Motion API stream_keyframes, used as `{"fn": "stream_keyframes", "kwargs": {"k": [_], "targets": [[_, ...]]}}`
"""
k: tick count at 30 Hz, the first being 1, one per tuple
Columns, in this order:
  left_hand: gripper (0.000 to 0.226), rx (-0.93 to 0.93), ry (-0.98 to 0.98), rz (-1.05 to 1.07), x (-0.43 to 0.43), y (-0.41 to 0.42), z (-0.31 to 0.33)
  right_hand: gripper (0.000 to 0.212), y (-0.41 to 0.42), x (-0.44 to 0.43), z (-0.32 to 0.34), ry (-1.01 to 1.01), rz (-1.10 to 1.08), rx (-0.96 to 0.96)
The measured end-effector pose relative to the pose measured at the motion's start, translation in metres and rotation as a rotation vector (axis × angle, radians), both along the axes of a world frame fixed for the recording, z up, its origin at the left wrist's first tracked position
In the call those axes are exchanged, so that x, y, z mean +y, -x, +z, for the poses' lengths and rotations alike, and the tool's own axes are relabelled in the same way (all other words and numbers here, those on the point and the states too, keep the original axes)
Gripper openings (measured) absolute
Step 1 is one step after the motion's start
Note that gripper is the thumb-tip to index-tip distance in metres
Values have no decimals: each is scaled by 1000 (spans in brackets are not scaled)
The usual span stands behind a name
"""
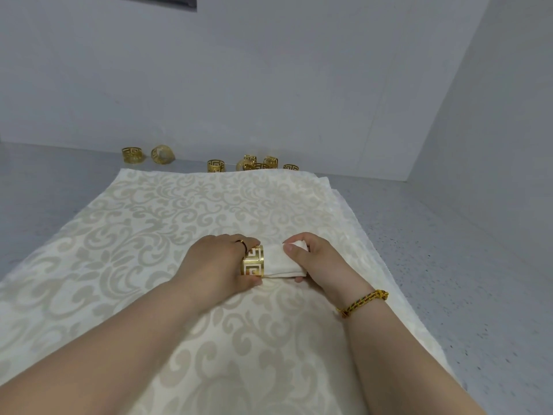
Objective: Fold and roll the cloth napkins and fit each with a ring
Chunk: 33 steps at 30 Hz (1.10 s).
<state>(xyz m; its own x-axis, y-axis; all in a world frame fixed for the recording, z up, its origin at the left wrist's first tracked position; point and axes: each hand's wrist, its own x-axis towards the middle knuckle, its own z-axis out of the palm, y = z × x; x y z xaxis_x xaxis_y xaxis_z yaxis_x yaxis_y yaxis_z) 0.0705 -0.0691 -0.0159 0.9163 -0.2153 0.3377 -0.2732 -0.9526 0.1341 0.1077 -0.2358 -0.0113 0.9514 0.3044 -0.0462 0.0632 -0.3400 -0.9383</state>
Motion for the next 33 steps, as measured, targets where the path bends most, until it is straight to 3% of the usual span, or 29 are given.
{"fn": "stream_keyframes", "kwargs": {"k": [4, 7, 11, 16, 21, 25, 31, 33], "targets": [[74, 26, 38, 12, 2, 1, 2, 8, -1, 0, 0, -31, -15, 27], [92, 117, 259, 65, 14, 7, 7, 22, 0, -3, 0, -99, -16, 65], [70, 319, 619, 131, 46, 20, 10, 38, 2, -9, -2, -204, 33, 110], [42, 295, 648, 179, 52, 23, 6, 55, 9, -9, 4, -132, 1, 102], [74, 367, 578, 162, 44, 31, 5, 64, 17, -7, 6, -139, -97, 149], [66, 319, 583, 183, 38, 35, 8, 55, 23, -10, 7, -272, -155, 234], [57, 187, 739, 127, 35, 17, 20, 9, 9, -15, 15, -394, -233, 214], [54, 158, 807, 99, 30, 0, 28, 8, -7, -19, 20, -454, -262, 205]]}}
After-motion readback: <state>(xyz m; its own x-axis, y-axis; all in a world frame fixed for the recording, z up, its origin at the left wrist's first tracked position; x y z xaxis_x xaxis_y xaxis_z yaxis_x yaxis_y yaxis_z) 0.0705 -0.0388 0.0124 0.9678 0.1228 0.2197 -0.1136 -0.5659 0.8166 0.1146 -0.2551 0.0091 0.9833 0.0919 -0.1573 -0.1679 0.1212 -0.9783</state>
